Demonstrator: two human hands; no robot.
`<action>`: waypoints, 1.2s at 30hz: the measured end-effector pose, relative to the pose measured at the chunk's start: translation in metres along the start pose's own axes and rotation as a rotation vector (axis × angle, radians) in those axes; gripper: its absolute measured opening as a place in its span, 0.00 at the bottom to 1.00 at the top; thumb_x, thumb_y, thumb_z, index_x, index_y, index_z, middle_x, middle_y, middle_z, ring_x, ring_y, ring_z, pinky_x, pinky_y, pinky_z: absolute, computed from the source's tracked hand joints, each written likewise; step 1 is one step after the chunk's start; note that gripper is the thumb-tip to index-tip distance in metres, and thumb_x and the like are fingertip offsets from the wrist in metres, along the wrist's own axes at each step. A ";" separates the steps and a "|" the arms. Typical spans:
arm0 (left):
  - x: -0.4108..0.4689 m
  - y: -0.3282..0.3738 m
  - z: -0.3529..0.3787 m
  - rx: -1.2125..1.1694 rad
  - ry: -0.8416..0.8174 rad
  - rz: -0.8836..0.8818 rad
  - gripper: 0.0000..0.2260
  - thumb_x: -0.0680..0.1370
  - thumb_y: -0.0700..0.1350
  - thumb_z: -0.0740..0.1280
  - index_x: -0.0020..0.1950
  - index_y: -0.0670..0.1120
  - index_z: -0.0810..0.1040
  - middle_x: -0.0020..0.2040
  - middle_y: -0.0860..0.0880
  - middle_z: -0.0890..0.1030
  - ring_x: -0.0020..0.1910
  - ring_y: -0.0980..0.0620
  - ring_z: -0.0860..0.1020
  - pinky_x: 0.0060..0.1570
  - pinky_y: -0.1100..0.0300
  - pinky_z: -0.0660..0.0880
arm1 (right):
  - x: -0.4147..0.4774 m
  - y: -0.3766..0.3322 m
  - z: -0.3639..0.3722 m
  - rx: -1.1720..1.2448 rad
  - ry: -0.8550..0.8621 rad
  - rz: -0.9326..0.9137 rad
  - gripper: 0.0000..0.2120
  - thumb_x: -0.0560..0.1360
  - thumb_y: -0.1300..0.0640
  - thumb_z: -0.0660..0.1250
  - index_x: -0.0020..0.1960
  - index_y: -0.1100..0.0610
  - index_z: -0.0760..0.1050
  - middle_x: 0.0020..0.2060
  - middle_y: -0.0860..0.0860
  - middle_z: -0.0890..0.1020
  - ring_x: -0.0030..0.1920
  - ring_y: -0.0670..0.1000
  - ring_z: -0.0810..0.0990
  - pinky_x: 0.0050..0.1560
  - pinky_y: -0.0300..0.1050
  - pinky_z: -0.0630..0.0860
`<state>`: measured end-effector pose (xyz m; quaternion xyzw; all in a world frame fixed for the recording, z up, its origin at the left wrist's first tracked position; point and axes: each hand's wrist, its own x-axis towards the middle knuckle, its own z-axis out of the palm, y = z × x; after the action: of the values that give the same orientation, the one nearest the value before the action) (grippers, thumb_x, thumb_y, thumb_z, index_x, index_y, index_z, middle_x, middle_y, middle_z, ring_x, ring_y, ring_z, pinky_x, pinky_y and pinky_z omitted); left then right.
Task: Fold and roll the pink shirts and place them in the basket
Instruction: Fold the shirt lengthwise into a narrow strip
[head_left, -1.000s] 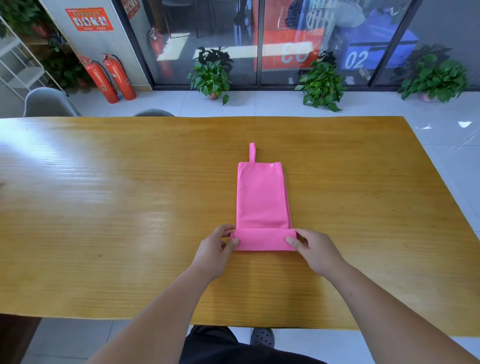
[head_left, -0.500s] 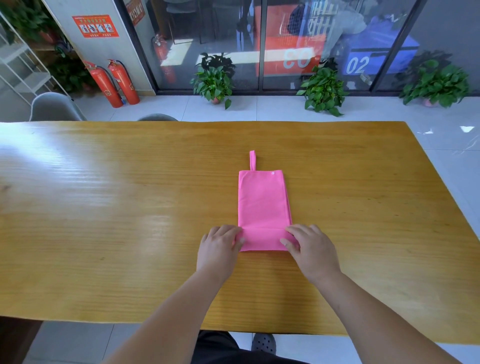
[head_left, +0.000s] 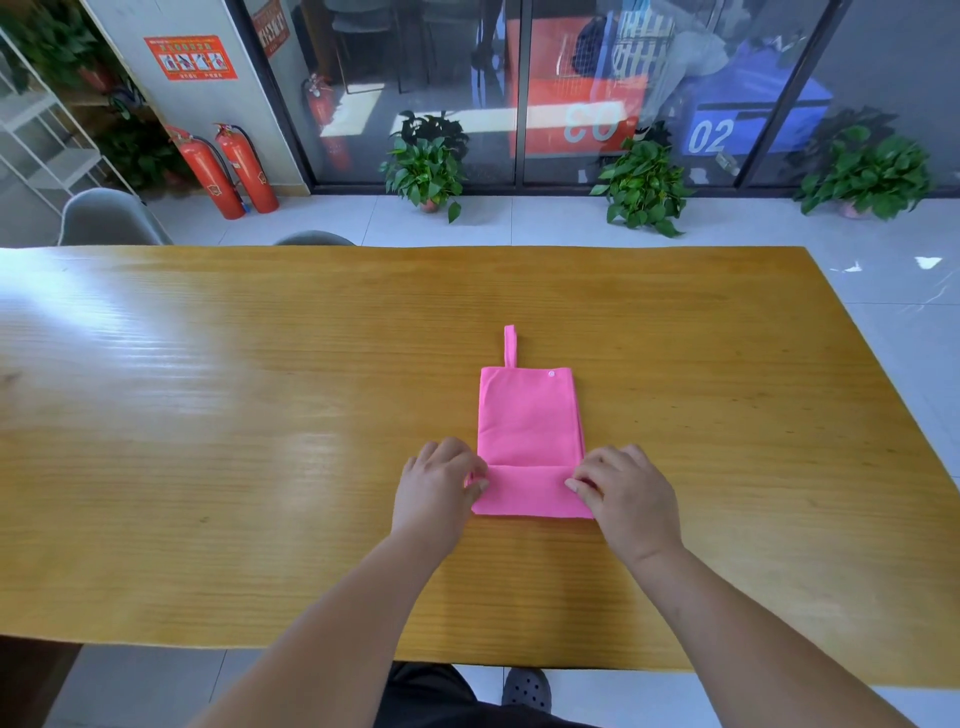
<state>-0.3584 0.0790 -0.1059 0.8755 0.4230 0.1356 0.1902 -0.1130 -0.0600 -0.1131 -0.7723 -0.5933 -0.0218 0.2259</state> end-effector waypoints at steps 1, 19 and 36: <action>-0.004 0.002 0.003 0.080 0.065 0.074 0.05 0.79 0.47 0.75 0.54 0.55 0.85 0.54 0.60 0.79 0.53 0.52 0.77 0.49 0.53 0.73 | -0.003 -0.001 0.005 -0.004 0.018 -0.048 0.06 0.77 0.55 0.79 0.45 0.50 0.82 0.45 0.41 0.81 0.48 0.39 0.67 0.56 0.30 0.68; -0.002 -0.023 -0.015 -0.264 -0.393 -0.192 0.19 0.83 0.59 0.68 0.73 0.59 0.76 0.57 0.63 0.81 0.47 0.60 0.79 0.45 0.64 0.73 | -0.003 0.023 -0.017 0.476 -0.538 0.370 0.22 0.77 0.34 0.70 0.69 0.36 0.78 0.56 0.38 0.83 0.53 0.37 0.79 0.52 0.41 0.76; -0.021 -0.005 0.000 -0.063 -0.168 -0.085 0.24 0.80 0.63 0.70 0.75 0.58 0.75 0.66 0.63 0.77 0.59 0.58 0.78 0.62 0.53 0.75 | -0.005 0.005 -0.011 0.057 -0.402 0.127 0.25 0.81 0.34 0.65 0.75 0.42 0.74 0.67 0.36 0.77 0.66 0.46 0.71 0.64 0.49 0.73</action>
<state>-0.3745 0.0654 -0.1099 0.8587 0.4379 0.0668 0.2577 -0.1067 -0.0694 -0.1061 -0.7902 -0.5770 0.1639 0.1255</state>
